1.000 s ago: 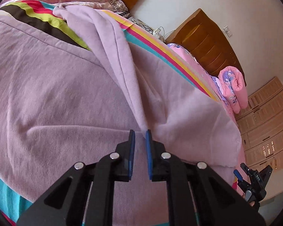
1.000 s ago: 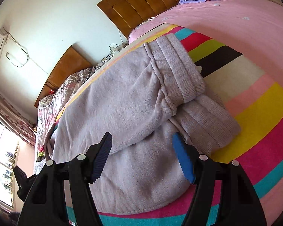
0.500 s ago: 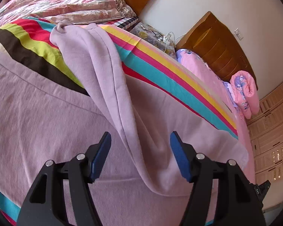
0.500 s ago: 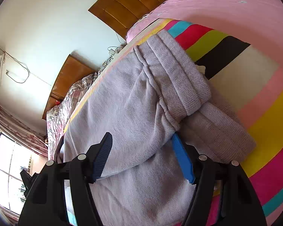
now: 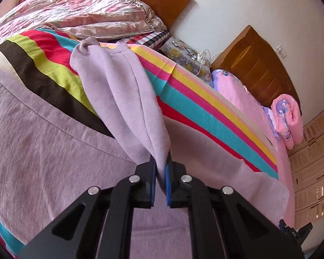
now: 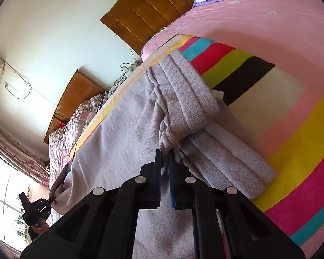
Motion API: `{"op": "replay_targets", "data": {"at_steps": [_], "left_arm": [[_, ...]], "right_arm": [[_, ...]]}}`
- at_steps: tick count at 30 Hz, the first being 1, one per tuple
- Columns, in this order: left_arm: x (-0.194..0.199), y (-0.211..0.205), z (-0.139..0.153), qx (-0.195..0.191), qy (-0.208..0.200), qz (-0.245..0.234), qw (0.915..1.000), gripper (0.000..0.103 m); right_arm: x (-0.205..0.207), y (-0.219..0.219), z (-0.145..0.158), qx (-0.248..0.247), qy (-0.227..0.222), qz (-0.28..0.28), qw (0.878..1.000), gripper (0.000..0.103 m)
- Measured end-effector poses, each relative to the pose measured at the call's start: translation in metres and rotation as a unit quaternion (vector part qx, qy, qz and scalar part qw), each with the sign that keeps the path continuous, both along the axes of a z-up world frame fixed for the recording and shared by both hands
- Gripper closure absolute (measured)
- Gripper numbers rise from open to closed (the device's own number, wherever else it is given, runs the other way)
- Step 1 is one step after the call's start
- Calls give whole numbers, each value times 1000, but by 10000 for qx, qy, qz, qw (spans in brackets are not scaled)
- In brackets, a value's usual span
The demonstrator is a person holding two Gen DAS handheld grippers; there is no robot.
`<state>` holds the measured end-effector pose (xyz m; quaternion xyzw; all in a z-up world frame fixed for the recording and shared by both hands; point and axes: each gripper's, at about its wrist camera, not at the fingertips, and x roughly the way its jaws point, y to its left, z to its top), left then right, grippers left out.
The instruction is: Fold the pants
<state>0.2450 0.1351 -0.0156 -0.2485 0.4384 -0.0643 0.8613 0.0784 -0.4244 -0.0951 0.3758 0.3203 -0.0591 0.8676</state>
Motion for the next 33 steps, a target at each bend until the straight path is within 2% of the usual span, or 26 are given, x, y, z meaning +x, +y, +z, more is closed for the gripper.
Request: {"op": "replay_targets", "data": {"at_steps": [4,6,8,10,12,14,16,18,19,21,23,24,25,26,27,28,31,33], "left_arm": [[19,-3,30,-309,-111,-180,9993,97],[33,-5,54,-520,-239,-188,9982,97],[35,-3,82,-521,-460,-136,9975,97],[13,3,107,-447,-817,-169,9955,97],[-28,10,118,-343,-1134,-221,9927,97],[-73,14,104,-129,-1291,-319,9910,97],[-108,18,61,-99,-1161,-434,9922,96],[-127,19,3,-90,-645,-489,9967,95],[-129,20,-24,-231,-358,-470,9980,94],[-127,25,-59,-368,-66,-287,9989,90],[-128,29,-63,-537,-131,-187,9983,86],[-129,30,-61,-602,-133,-146,9980,77],[-129,31,-58,-562,-169,-132,9982,64],[-129,32,-55,-482,-190,-122,9986,58],[-129,31,-53,-477,-202,-133,9986,49],[-130,30,-53,-516,-176,-163,9984,46],[-128,26,-54,-636,-66,-226,9977,46],[-128,20,-58,-584,-18,-278,9979,47]], "right_arm": [[31,-2,49,-378,-276,229,9986,95],[51,-3,79,-581,-407,287,9971,96],[57,1,108,-788,-576,344,9946,96],[47,10,129,-1035,-762,446,9907,96],[21,16,130,-1066,-895,486,9891,96],[-13,15,108,-941,-845,426,9911,96],[-44,11,66,-737,-514,228,9957,96],[-59,3,13,-407,30,48,9992,96],[-61,1,-9,-228,286,-13,9993,96],[-62,1,-31,-54,356,-6,9994,95],[-62,0,-28,-28,373,-63,9993,92],[-61,0,-26,-27,401,-25,9992,83],[-62,3,-24,-9,363,57,9993,76],[-62,5,-22,19,298,134,9995,60],[-63,8,-21,16,295,175,9994,53],[-62,11,-21,-11,361,171,9992,53],[-62,12,-25,58,319,126,9994,54],[-58,10,-28,153,285,87,9994,56]]}}
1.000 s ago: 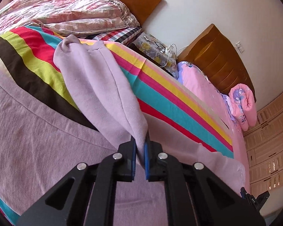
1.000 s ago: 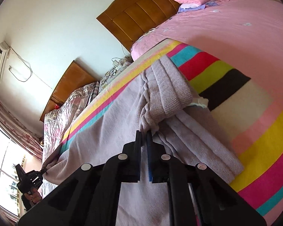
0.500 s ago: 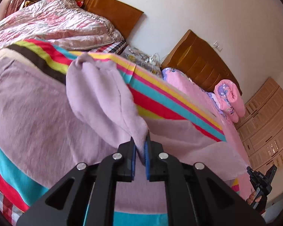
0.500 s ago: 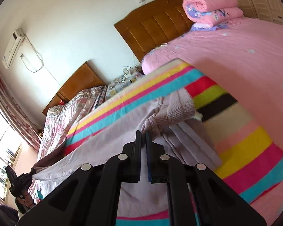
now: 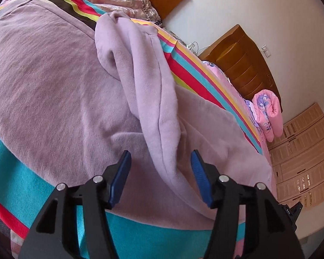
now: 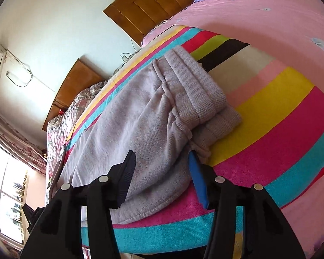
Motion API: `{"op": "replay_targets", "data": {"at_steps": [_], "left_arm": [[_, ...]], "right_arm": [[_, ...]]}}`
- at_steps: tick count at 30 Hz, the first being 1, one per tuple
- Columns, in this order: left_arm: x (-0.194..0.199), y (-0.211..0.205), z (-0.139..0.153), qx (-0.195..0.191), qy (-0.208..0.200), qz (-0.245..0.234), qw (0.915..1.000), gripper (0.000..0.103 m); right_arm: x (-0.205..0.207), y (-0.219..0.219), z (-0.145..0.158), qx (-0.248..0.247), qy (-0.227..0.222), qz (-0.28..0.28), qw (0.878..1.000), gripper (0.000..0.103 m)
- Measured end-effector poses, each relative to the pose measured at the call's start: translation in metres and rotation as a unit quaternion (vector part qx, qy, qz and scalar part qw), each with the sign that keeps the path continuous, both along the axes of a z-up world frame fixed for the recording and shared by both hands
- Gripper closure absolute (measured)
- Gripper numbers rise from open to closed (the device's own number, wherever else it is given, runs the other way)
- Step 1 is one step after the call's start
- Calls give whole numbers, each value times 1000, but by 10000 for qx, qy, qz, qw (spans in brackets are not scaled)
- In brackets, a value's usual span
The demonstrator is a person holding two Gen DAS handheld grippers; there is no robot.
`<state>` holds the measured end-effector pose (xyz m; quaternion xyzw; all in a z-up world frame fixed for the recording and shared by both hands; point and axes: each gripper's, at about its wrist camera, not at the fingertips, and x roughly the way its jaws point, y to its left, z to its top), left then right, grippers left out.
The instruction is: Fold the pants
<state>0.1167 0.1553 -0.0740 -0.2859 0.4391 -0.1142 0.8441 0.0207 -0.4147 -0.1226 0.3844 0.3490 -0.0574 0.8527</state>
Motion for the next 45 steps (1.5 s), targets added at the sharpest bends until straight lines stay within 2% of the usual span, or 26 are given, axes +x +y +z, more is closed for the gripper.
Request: {"op": "replay_targets", "data": {"at_steps": [1,2,3,4,5,8,11,13,15,16,18,20,22,24,26,28,29,31,35,37,38,39,40,41,44,45], "left_arm": [[1,-4,2,94,-61,-2,9999,48],[4,-7,3,182,-54,-14,9998,51],[6,-9,3,169,-19,-94,9998,81],[8,-12,4,191,-8,-136,9997,95],[6,-13,8,271,-106,-101,9995,96],[-3,-16,38,402,-577,-71,9975,97],[-13,-13,56,515,-745,-23,9959,97],[-17,-14,47,690,-573,-65,9959,97],[-18,-13,19,671,-222,-106,9974,97],[-17,-14,6,698,-62,-92,9975,97],[-21,-11,-3,604,-77,-34,9981,97],[-25,-8,4,507,-157,-16,9986,97],[-32,-10,16,586,-298,-50,9978,97],[-35,-12,16,695,-258,-93,9972,96],[-31,-10,3,700,-94,-57,9975,96],[-29,-7,-6,597,-74,-41,9982,92],[-28,-6,-5,562,-61,-63,9984,91],[-27,-4,0,681,-132,-28,9976,78],[-17,0,6,720,-137,7,9973,71],[-14,2,1,644,-70,-5,9979,71],[-14,2,1,671,-127,-10,9977,71],[-15,1,1,772,-158,-17,9969,75],[-16,-2,2,884,-159,2,9960,85],[-17,-4,1,911,-160,8,9957,85],[-17,-5,2,982,-139,-9,9951,85],[-18,-5,4,1043,-130,-4,9945,81]], "right_arm": [[2,-1,-1,1,17,-18,10000,57],[5,1,0,-107,77,4,9999,65],[7,3,1,-312,183,-27,9993,84],[7,3,3,-392,210,-48,9990,91],[6,2,8,-370,105,-48,9992,92],[2,10,38,-673,-233,88,9974,93],[-9,13,49,-734,-300,140,9968,93],[-14,10,30,-629,-66,114,9979,93],[-15,1,-2,-348,224,2,9991,93],[-16,-1,-11,-218,185,-25,9996,95],[-18,0,-6,-269,135,-53,9995,95],[-18,2,5,-429,98,-20,9990,95],[-20,4,14,-505,22,0,9987,95],[-18,3,7,-501,131,-13,9987,95],[-18,0,-10,-286,239,-92,9993,94],[-23,-1,-12,-151,141,-122,9997,91],[-24,1,-10,-148,155,-76,9997,83],[-28,6,-5,-10,170,48,9998,76],[-25,25,-16,488,172,469,9976,76],[-24,29,-18,440,111,416,9981,76],[-24,30,-15,310,139,410,9986,80],[-25,32,-11,73,181,410,9990,87],[-25,34,-7,-117,214,459,9986,94],[-25,35,-5,-211,246,483,9983,95],[-25,38,-1,-367,404,466,9974,92],[-26,39,4,-451,459,442,9970,77]]}}
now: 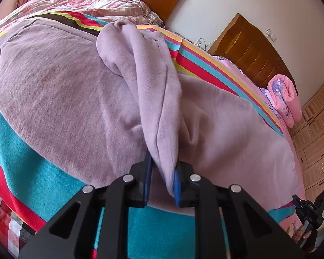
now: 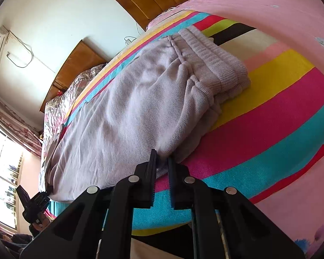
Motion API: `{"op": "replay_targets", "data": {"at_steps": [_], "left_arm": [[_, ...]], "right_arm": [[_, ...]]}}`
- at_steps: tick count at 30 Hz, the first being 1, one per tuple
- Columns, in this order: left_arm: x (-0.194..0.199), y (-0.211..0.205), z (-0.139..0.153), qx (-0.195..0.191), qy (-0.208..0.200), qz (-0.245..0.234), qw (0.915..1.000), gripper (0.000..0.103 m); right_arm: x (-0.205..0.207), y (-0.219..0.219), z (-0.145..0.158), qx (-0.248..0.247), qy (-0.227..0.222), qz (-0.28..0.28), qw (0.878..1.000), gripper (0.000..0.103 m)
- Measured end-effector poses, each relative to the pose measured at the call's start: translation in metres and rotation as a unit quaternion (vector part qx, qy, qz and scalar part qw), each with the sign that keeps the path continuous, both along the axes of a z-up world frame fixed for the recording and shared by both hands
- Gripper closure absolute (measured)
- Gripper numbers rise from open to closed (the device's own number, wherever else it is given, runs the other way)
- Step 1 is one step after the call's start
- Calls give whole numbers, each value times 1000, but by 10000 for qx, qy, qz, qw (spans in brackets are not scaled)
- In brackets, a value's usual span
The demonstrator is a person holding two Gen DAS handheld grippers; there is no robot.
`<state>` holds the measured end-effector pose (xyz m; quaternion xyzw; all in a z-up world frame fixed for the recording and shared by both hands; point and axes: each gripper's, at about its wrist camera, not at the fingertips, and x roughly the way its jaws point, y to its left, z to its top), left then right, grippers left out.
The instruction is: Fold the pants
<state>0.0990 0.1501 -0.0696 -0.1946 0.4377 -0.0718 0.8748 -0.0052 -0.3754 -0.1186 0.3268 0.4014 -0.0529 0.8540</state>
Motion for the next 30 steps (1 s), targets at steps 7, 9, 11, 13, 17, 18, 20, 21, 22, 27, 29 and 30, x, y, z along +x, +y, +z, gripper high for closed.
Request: {"op": "replay_targets", "data": {"at_steps": [7,9,11,13,17,18,20,21,22,27,29,30], "left_arm": [[-5,19,49,557,-667,431,9953,15],[17,19,65,590,-773,354,9946,14],[54,8,83,819,-697,241,9939,14],[101,-10,96,1060,-513,68,9930,14],[202,-49,81,1530,445,-342,9866,20],[219,-57,73,1694,629,-435,9826,29],[243,-69,55,2095,937,-577,9716,39],[252,-71,45,2225,1097,-622,9668,41],[258,-70,35,2244,1222,-637,9647,48],[257,-54,15,2305,1121,-637,9645,99],[240,-31,37,1990,571,-426,9774,99],[224,-15,52,1872,254,-216,9818,99]], "right_arm": [[11,20,74,-1132,-384,-128,9928,28],[41,45,86,-1350,-494,352,9890,28],[77,75,89,-1449,-570,894,9837,28],[113,115,85,-1505,-647,1381,9768,28],[164,191,63,-1337,-622,2247,9632,28],[171,208,56,-1285,-591,2457,9590,28],[183,236,45,-1246,-477,2872,9485,28],[186,248,40,-1280,-457,3017,9437,28],[188,256,36,-1310,-427,3111,9403,28],[197,273,18,-1320,-260,3323,9335,28],[196,271,13,-1276,-216,3329,9340,28],[195,271,11,-1291,-218,3333,9337,28]]}}
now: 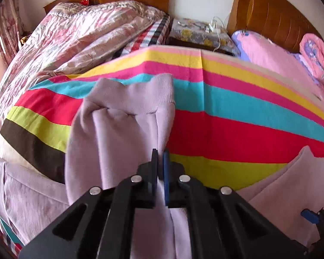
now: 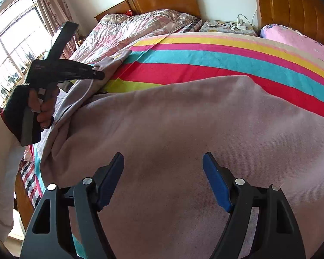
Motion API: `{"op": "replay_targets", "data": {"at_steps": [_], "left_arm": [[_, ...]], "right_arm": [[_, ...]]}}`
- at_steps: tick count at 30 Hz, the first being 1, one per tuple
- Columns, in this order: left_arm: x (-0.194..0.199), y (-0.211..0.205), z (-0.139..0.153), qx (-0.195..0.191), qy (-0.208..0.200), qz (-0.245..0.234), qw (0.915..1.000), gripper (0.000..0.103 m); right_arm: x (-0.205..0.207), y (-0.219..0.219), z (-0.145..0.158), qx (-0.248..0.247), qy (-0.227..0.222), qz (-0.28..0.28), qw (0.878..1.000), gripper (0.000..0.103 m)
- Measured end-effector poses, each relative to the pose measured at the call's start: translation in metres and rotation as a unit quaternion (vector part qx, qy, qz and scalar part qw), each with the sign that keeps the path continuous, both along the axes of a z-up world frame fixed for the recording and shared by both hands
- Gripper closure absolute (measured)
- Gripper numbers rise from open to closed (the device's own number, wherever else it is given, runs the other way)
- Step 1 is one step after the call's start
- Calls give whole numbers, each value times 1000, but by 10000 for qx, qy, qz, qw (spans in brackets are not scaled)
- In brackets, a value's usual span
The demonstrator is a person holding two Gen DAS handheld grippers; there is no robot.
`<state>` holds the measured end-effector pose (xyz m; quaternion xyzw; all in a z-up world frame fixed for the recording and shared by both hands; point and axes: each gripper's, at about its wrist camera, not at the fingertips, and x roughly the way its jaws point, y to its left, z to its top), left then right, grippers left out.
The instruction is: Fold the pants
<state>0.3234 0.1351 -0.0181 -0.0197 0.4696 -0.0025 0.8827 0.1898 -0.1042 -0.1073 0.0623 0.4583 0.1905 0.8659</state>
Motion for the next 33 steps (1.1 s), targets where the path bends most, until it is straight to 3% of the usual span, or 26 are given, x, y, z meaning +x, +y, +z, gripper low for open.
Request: {"op": "replay_targets", "data": {"at_steps": [2,4,6,9,11,13,15,18,19,21,23,25,28,29,31,33], "left_arm": [[-42,41,25,-557,-611,392,9958,99],[-98,91,41,-1072,-1129,917,9835,99],[-156,143,38,-1369,-1394,1449,9700,99],[-216,203,-7,-1619,-1009,2002,9610,96],[-240,221,-39,-1476,-580,2331,9594,91],[-257,225,-49,-1337,-482,2387,9606,79],[-266,220,-37,-1206,-766,2403,9601,65],[-264,193,-1,-821,-1446,2073,9640,43],[-257,184,8,-687,-1520,1856,9684,35],[-231,175,17,-359,-1421,1671,9750,29],[-212,183,15,-294,-1283,1874,9734,31],[-211,199,11,-724,-1296,2069,9670,31],[-216,228,-7,-1456,-1265,2425,9508,34],[-218,235,-14,-1584,-1224,2525,9467,38],[-217,246,-28,-1661,-1026,2653,9442,59],[-217,251,-34,-1604,-947,2703,9446,60]], "right_arm": [[-1,0,-2,42,-28,3,10000,28],[-1,-1,-2,101,-28,1,9999,28],[0,-1,-3,140,-50,3,9999,28],[0,2,-3,109,-99,22,9999,27],[0,5,-3,26,-103,37,9999,26],[1,7,0,-69,-66,53,9999,27],[1,12,9,-97,-103,90,9999,27],[9,37,36,-315,-517,579,9965,27],[14,49,45,-401,-662,796,9938,27],[26,75,59,-572,-912,1138,9877,27],[40,102,66,-615,-1028,1444,9822,27],[54,130,67,-543,-1122,1864,9745,29],[76,175,59,-507,-976,2650,9580,34],[84,189,55,-547,-941,2848,9524,38],[103,213,44,-649,-774,3185,9425,46],[115,231,34,-539,-493,3590,9305,51]]}}
